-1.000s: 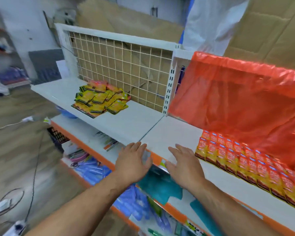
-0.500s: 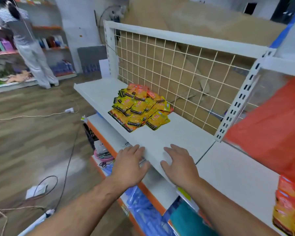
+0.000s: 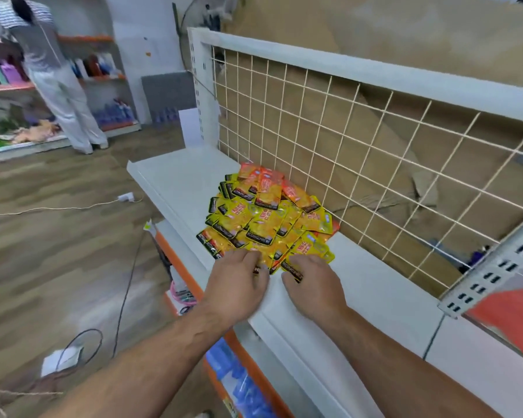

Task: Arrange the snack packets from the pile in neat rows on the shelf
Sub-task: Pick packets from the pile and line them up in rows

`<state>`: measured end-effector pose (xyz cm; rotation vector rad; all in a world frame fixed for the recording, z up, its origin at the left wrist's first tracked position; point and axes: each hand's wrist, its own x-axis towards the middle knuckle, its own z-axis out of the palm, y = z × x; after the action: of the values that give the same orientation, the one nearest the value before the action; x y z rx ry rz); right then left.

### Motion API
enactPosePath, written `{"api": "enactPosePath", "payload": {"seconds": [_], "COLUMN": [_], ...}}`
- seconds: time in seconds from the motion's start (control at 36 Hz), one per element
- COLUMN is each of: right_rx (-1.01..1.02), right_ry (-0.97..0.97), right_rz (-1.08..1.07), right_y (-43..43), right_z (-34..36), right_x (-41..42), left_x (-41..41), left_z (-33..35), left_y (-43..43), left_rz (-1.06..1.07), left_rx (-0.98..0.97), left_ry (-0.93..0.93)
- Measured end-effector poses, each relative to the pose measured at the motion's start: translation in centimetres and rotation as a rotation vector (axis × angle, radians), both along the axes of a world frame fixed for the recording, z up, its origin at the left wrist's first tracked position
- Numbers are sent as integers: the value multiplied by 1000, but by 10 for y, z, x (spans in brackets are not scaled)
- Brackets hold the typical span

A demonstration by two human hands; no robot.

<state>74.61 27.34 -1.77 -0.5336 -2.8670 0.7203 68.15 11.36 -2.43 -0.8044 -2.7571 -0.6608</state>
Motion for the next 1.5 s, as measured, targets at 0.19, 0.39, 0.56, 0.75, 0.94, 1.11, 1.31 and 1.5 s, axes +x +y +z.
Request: {"api": "enactPosePath", "payload": {"seconds": [0.19, 0.39, 0.56, 0.75, 0.94, 1.11, 1.31, 1.5], "right_rx": [-120, -208, -236, -276, -317, -457, -584, -520], "right_ry": [34, 88, 40, 38, 33, 49, 48, 24], "right_rz": [-254, -507, -590, -678, -705, -777, -839, -775], "right_y": [8, 18, 24, 21, 14, 13, 20, 32], "right_z": [3, 5, 3, 3, 5, 8, 18, 16], "right_x": [-63, -120, -137, -145, -148, -135, -101, -59], "left_x": [-79, -128, -146, -150, -145, -143, -146, -141], "left_z": [7, 27, 38, 34, 25, 26, 26, 31], "left_y": [21, 38, 47, 49, 50, 49, 52, 58], "left_rz": [-106, -247, -336, -361, -390, -402, -346, -295], "left_rx": [-74, -290, -269, -277, -288, -296, -272, -190], "left_ry": [53, 1, -130, -109, -87, -114, -238, -209]}}
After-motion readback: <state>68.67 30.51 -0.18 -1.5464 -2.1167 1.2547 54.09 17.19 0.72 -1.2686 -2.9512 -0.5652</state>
